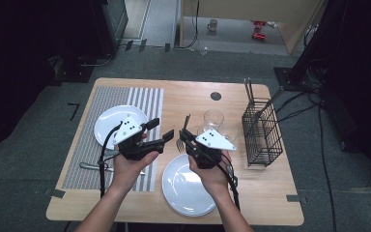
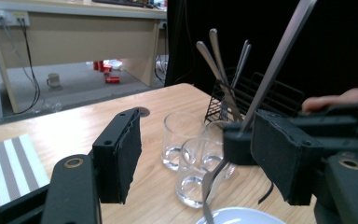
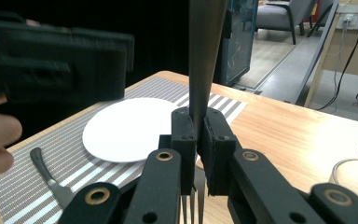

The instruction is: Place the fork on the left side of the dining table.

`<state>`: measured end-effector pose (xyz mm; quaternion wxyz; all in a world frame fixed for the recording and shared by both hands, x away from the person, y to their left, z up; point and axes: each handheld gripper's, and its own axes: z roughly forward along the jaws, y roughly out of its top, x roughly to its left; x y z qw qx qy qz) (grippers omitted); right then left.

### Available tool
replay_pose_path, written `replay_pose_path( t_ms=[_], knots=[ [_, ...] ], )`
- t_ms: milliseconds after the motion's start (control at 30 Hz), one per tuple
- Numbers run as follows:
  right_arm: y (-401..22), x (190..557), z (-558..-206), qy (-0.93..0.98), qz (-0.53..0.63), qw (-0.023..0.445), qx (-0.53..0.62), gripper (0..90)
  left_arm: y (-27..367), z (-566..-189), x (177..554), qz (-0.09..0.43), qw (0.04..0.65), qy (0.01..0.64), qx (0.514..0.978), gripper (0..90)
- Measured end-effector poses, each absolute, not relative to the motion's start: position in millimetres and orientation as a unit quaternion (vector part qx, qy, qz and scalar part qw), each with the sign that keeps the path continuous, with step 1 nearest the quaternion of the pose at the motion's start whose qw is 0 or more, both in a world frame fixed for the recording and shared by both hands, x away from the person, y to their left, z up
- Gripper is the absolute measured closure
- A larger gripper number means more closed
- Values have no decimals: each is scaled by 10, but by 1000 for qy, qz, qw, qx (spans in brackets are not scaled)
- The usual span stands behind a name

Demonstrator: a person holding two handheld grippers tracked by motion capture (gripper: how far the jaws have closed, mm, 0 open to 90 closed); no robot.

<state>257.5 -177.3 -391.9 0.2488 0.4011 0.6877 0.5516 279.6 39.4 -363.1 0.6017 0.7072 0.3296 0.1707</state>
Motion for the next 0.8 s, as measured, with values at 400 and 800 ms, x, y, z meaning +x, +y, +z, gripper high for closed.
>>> replay_pose_path(
  t_ms=[400, 800],
  knots=[
    [-1704, 2549, -3956, 694, 550, 243, 396, 848, 234, -3441, 2747, 171, 607, 300, 716, 420],
    [-1620, 2519, -4004, 701, 549, 239, 387, 848, 138, -3432, 2731, 176, 597, 292, 726, 639]
  ],
)
